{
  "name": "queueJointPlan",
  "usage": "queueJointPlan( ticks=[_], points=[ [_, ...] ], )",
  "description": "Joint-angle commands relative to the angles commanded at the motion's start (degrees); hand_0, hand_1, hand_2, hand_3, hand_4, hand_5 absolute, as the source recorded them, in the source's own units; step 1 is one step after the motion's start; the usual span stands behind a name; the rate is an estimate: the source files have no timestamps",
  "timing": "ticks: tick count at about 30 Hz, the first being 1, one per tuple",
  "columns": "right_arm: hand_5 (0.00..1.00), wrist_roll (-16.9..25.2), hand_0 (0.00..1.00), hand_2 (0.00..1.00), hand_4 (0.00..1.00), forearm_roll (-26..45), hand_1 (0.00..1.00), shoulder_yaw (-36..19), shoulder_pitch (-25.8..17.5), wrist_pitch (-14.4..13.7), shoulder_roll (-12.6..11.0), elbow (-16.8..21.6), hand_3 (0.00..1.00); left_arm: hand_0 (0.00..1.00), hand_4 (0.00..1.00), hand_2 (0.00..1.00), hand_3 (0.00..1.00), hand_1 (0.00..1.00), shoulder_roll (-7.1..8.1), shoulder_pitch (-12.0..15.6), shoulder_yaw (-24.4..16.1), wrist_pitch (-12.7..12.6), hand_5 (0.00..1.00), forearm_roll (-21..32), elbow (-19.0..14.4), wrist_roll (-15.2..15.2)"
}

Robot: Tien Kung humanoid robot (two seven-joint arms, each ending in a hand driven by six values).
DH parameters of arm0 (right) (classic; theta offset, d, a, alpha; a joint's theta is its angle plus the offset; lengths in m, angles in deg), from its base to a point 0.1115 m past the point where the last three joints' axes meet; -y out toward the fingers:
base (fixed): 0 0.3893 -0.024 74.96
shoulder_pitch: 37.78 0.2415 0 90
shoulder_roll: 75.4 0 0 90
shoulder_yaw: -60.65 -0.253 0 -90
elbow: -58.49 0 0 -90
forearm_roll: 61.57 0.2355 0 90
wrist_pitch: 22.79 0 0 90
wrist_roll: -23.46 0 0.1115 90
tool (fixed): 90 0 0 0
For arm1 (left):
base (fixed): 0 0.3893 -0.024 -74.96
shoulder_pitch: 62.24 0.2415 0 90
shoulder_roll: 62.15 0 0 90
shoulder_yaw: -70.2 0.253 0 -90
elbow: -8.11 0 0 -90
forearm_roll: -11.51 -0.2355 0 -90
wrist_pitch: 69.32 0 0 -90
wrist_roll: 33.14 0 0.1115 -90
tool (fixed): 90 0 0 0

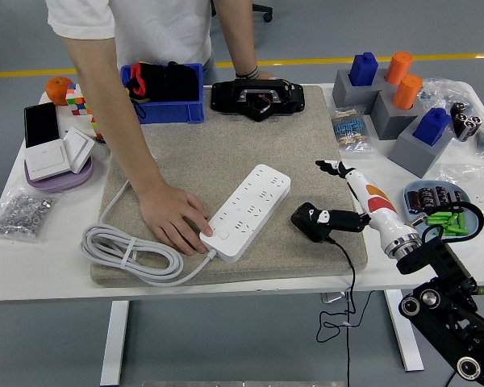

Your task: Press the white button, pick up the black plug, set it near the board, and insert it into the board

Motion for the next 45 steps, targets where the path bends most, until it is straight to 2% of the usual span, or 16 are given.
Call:
queueJointPlan(
  ticks=[3,4,5,13,21,22,33,34,39,40,45],
  points=[
    [0.459,-0.34,0.848,0.795,0.998,-1.09,0.81,-0.09,-1.14,-2.0,0.26,-0.89,0.838,0.688,0.561,0.612,0.632,0.635,-0.14,0.03,0.12,-0.03,0.168,0.29,0.0,0.01],
    [0.461,-0.34,0.832,0.739,0.998,-1.37,0.78,-0.08,-1.35,-2.41,0.33,-1.15,0.799,0.687,0.561,0.613,0.632,0.635,-0.15,0.05,0.1,-0.03,0.169,0.27,0.0,0.01],
    [0.461,-0.44,0.832,0.739,0.998,-1.77,0.78,-0.06,-1.67,-2.84,0.5,-1.74,0.799,0.687,0.561,0.613,0.632,0.635,-0.17,0.08,0.03,-0.04,0.169,0.22,0.0,-0.01],
    [0.436,0.65,0.811,0.718,0.998,-2.09,0.761,-0.46,-3.23,-4.33,1.74,-5.09,0.781,0.688,0.56,0.613,0.632,0.635,-0.21,0.07,-0.27,-0.1,0.168,-0.01,0.0,0.0],
    [0.441,1.95,0.794,0.693,0.998,-0.51,0.736,1.41,-2.07,-6.1,2.05,-8.06,0.763,0.688,0.561,0.613,0.632,0.635,-0.3,-0.19,0.04,-0.06,0.169,0.3,0.0,0.08],
    [0.429,2.01,0.77,0.649,0.998,-0.32,0.69,1.73,-1.91,-6.17,2.08,-8.4,0.74,0.688,0.56,0.613,0.632,0.635,-0.3,-0.21,-0.03,-0.05,0.167,0.22,0.0,0.06],
    [0.413,2.68,0.757,0.634,0.998,1.19,0.678,4.74,-0.23,-7.36,2.63,-10.99,0.715,0.688,0.56,0.613,0.632,0.635,-0.29,-0.1,-0.44,-0.07,0.167,-0.08,0.0,-0.05],
    [0.353,2.73,0.727,0.6,0.998,1.43,0.648,4.93,-0.04,-7.5,2.7,-11.36,0.68,0.688,0.56,0.613,0.632,0.635,-0.31,-0.12,-0.38,-0.06,0.167,-0.01,0.0,-0.05],
    [0.353,3.32,0.727,0.6,0.998,1.73,0.648,5.77,0.91,-8.34,2.93,-12.56,0.68,0.688,0.56,0.613,0.632,0.635,-0.39,-0.3,0.02,-0.04,0.167,0.44,0.0,-0.01],
    [0.299,3.39,0.708,0.586,0.998,1.79,0.633,5.9,1.06,-8.38,3.0,-12.8,0.66,0.688,0.56,0.612,0.632,0.635,-0.37,-0.3,0.13,-0.03,0.166,0.55,0.0,0.01],
    [0.299,3.79,0.708,0.586,0.998,2.18,0.633,6.27,1.53,-8.7,3.31,-13.76,0.66,0.688,0.56,0.612,0.632,0.635,-0.32,-0.32,-0.09,-0.03,0.166,0.32,0.0,-0.02]
  ],
)
